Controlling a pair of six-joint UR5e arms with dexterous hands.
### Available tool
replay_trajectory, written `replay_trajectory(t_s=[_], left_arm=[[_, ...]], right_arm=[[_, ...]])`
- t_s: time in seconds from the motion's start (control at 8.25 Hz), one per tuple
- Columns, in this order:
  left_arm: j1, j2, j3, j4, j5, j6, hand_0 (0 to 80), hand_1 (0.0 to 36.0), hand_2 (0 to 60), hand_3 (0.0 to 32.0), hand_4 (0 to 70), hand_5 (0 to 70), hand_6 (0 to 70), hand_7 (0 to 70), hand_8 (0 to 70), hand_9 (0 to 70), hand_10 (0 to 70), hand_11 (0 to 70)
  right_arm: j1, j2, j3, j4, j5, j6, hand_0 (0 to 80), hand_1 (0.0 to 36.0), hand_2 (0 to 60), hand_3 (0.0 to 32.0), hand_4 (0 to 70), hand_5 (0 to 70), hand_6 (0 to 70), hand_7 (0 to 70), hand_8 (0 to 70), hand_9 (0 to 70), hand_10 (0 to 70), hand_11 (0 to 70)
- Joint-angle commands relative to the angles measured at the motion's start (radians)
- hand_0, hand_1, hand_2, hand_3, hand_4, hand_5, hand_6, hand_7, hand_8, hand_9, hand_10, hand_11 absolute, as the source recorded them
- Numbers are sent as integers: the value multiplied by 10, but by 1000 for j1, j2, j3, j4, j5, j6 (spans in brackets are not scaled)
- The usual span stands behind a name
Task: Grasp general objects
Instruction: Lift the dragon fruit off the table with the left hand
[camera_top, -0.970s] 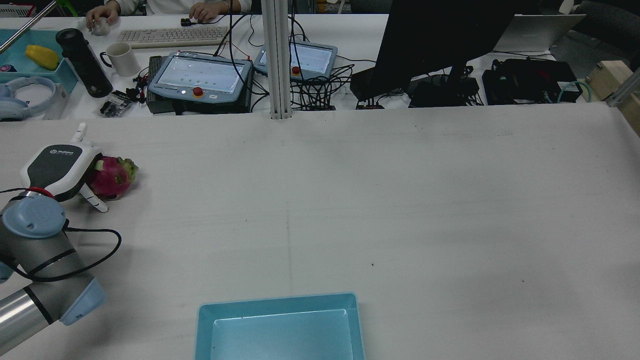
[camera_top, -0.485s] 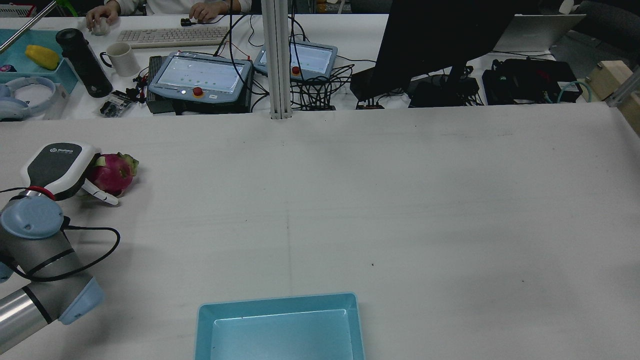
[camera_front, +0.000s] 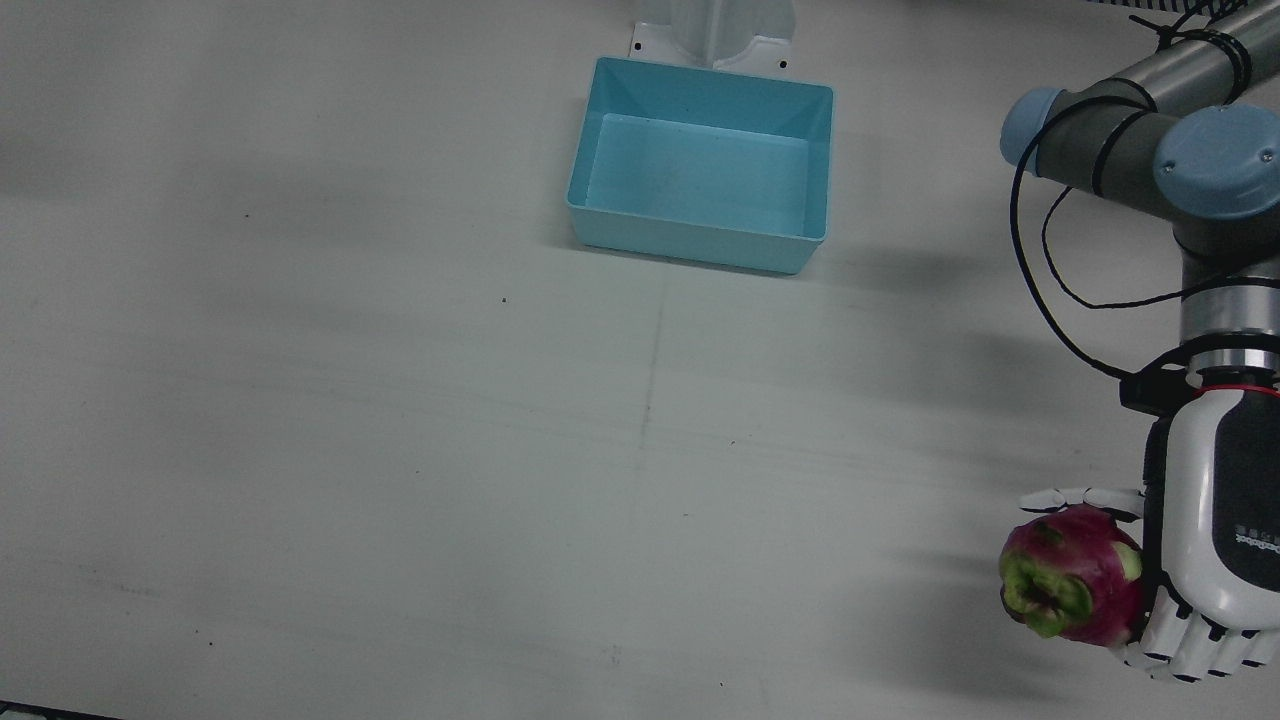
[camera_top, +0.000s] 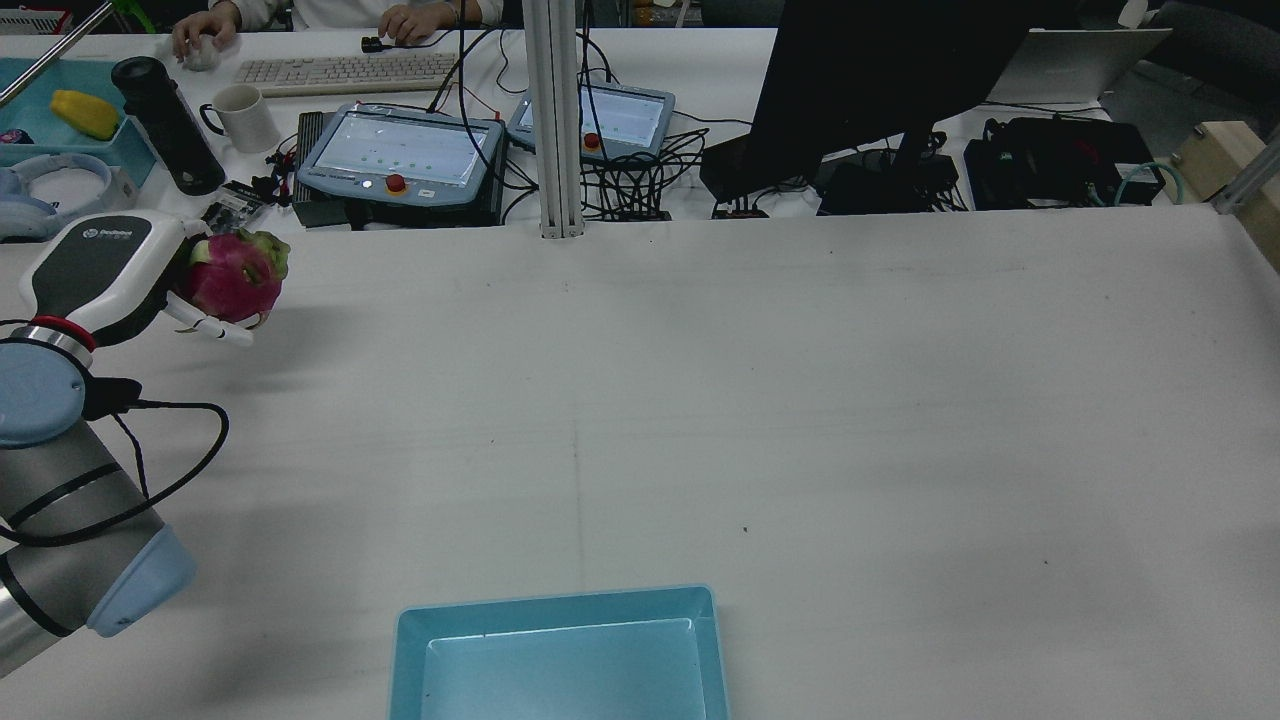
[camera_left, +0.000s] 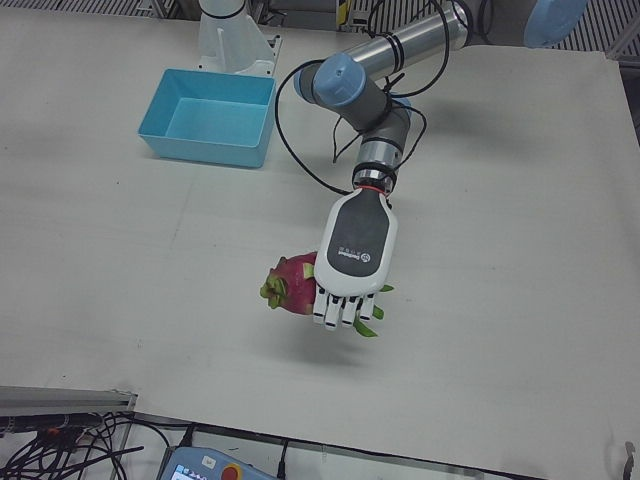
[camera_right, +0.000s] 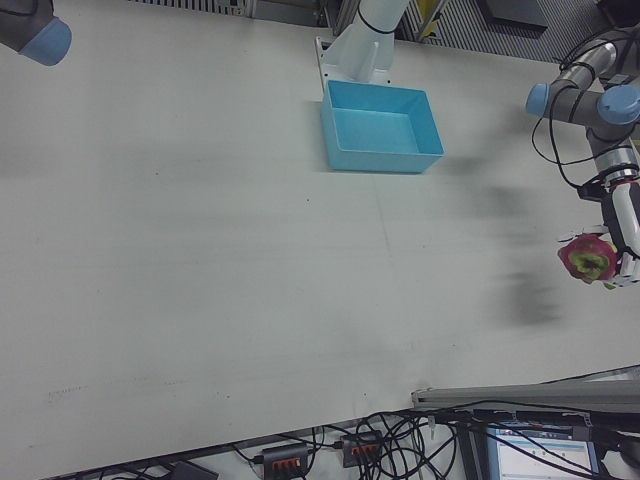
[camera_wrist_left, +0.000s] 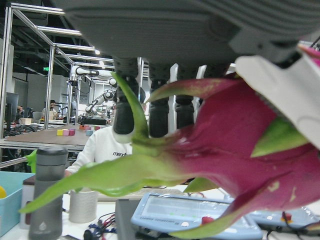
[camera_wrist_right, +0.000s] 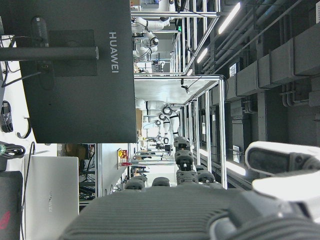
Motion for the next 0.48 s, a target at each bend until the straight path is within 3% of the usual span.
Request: replay_trajectory(t_s=[0.0, 0.12, 0.36], left_arm=[[-10, 43, -136, -44, 9, -185, 317, 197, 600, 0, 206, 700, 294, 519, 357, 522, 379, 538], [-10, 52, -138, -87, 30, -219, 327, 199, 600, 0, 212, 700, 298, 517, 355, 518, 377, 536], [-26, 51, -144, -194, 194, -285, 363, 194, 600, 0, 239, 700, 320, 541, 367, 532, 379, 539]], right_arm=[[0, 0, 0, 0, 0, 0, 0, 0, 0, 0, 0, 0, 0, 0, 0, 0, 0, 0], [0, 0, 0, 0, 0, 0, 0, 0, 0, 0, 0, 0, 0, 0, 0, 0, 0, 0], [0, 0, 0, 0, 0, 0, 0, 0, 0, 0, 0, 0, 0, 0, 0, 0, 0, 0]])
